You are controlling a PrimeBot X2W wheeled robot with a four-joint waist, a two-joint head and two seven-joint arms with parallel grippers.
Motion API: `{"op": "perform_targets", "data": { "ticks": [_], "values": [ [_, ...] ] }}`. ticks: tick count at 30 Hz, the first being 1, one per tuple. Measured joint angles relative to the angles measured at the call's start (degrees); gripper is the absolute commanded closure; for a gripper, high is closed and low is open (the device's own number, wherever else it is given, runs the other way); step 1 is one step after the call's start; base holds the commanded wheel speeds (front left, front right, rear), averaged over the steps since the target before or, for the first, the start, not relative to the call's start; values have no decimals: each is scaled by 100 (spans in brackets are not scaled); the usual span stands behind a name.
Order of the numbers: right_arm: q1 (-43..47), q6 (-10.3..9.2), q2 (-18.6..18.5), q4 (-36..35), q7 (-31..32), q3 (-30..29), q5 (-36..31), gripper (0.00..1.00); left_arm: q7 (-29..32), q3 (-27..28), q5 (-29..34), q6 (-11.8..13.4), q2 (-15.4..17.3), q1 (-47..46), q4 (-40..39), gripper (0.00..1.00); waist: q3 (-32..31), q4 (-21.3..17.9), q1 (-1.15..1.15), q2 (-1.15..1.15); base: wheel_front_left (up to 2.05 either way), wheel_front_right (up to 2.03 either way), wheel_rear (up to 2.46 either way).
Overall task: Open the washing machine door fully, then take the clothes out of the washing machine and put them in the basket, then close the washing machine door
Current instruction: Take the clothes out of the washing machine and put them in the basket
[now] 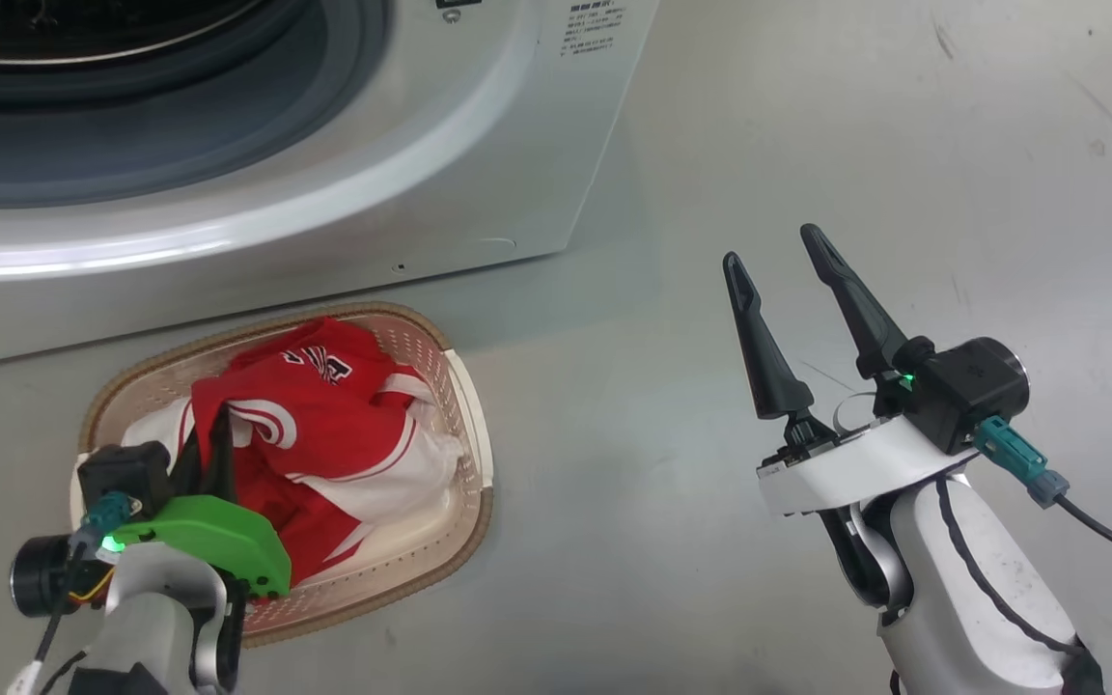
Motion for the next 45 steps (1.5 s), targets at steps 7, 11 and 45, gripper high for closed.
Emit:
{"op": "perform_targets", "data": {
  "ticks": [7, 11, 45],
  "values": [
    [-252, 0, -1, -113, 0, 42, 0, 0, 45, 104, -42, -48, 110, -569, 697, 100, 506, -103, 0, 0, 0, 0, 0],
    [-376, -1, 1, -145, 0, 88, 0, 0, 45, 167, -52, -60, 246, -768, 1034, 100, 750, -180, 0, 0, 0, 0, 0],
    [-636, -23, -2, 275, 0, -27, -3, 0, -534, 149, -397, -563, -58, -1711, 3045, 0, 635, -51, 0, 0, 0, 0, 0]
  ]
}}
